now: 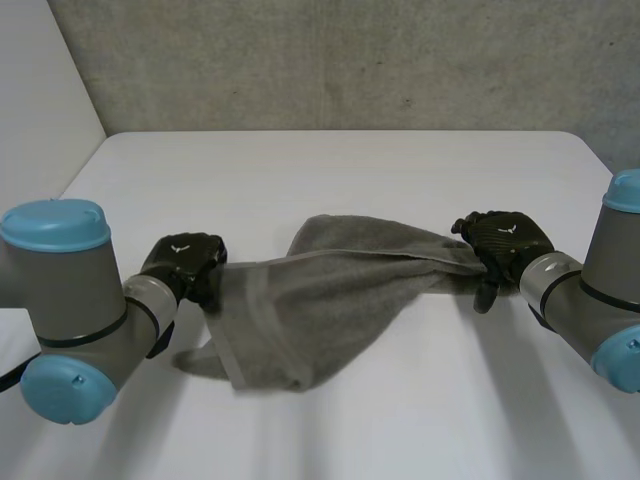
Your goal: Fold the towel.
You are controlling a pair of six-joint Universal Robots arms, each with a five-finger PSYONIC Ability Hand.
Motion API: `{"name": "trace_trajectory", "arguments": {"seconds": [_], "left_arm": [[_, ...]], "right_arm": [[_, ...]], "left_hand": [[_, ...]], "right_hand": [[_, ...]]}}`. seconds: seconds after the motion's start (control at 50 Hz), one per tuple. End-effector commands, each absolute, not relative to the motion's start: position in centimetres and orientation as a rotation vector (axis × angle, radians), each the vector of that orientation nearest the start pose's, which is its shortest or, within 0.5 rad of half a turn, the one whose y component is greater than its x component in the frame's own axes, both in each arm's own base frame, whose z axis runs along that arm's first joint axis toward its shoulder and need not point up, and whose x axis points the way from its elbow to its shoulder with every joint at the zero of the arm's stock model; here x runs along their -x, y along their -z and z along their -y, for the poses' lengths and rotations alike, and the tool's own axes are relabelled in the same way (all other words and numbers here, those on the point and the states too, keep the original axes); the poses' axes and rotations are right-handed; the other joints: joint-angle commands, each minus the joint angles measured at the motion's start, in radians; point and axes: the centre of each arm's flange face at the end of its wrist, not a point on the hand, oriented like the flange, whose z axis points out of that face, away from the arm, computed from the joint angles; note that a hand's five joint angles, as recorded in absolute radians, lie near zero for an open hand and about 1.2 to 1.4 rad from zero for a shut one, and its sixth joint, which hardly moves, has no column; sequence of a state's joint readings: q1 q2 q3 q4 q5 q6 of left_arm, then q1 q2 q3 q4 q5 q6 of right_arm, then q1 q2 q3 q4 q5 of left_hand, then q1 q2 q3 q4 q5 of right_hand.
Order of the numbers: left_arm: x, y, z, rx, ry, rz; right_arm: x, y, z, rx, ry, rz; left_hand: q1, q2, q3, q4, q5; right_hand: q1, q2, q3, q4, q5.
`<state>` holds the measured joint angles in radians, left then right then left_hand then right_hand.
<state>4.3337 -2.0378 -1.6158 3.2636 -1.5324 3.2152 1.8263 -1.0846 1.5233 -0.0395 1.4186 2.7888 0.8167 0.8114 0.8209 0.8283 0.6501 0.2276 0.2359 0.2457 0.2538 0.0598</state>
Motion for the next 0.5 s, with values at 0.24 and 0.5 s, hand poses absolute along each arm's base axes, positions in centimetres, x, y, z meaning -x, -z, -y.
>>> {"name": "trace_trajectory", "arguments": {"seconds": [0.24,0.5], "left_arm": [[26.4,-17.8,27.0,-0.685,1.964,-2.656],[29.5,-16.3,29.1,-0.758,1.965,-2.649]], "right_arm": [[-22.9,-16.3,31.1,0.881,1.709,-2.397],[-22.7,-16.1,31.1,0.877,1.698,-2.408]], "left_hand": [[-0.404,-0.398,-0.408,-0.415,-0.412],[-0.392,-0.386,-0.396,-0.403,-0.4]], "right_hand": [[-0.053,-0.061,-0.071,-0.079,-0.06],[-0.053,-0.061,-0.071,-0.079,-0.06]]}}
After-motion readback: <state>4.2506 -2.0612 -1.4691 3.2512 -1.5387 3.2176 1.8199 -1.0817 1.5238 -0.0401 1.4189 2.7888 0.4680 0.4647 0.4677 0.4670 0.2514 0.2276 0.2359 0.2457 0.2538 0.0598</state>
